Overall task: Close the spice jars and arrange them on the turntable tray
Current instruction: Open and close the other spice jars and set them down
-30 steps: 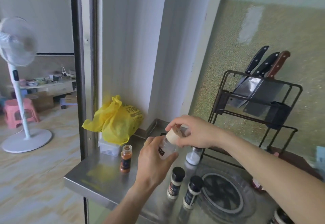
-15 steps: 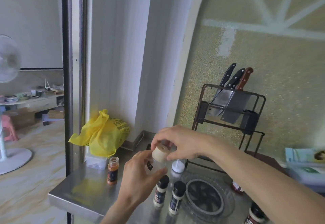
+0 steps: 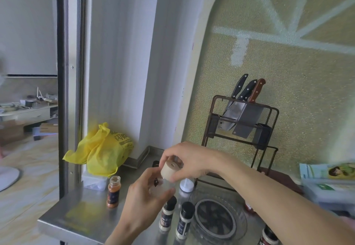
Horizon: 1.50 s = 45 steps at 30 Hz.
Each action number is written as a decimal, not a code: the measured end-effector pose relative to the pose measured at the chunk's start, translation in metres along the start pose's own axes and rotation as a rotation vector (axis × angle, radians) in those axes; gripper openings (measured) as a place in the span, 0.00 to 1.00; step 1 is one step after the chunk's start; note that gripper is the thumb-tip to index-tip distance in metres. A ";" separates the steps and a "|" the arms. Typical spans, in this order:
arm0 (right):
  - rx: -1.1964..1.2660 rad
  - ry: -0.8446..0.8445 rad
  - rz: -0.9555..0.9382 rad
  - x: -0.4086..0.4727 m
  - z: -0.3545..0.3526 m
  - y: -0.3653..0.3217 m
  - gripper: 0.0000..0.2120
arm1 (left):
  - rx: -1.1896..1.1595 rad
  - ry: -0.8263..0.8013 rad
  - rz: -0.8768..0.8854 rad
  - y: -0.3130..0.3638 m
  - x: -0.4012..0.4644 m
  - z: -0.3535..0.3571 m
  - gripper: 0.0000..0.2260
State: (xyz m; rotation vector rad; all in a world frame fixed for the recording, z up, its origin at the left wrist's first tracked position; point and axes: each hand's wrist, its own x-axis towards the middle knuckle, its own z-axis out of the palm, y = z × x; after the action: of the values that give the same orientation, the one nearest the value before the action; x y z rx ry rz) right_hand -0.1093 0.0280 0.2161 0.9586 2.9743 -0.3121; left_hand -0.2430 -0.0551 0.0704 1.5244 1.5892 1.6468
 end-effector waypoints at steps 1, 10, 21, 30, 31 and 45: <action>0.013 -0.011 -0.013 -0.001 -0.001 0.000 0.19 | -0.015 -0.012 -0.011 0.000 0.000 -0.001 0.17; -0.048 0.021 0.130 -0.002 0.002 -0.001 0.19 | -0.115 -0.096 -0.041 -0.002 0.003 0.002 0.16; -0.085 0.018 0.157 -0.007 -0.001 -0.001 0.21 | -0.099 -0.086 -0.049 -0.005 0.004 0.007 0.18; -0.055 -0.007 0.164 -0.007 0.000 -0.002 0.22 | -0.106 -0.094 -0.042 -0.007 0.003 0.011 0.17; -0.050 -0.027 0.149 -0.008 -0.001 -0.001 0.23 | -0.110 -0.089 -0.043 -0.008 0.004 0.012 0.17; 0.004 0.141 0.147 -0.005 0.010 -0.003 0.18 | -0.098 0.003 -0.011 -0.011 0.000 0.011 0.20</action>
State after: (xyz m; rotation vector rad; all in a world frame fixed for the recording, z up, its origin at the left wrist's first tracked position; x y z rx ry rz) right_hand -0.1072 0.0213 0.2074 1.2419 3.0032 -0.2583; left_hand -0.2376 -0.0473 0.0578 1.4617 1.4923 1.6958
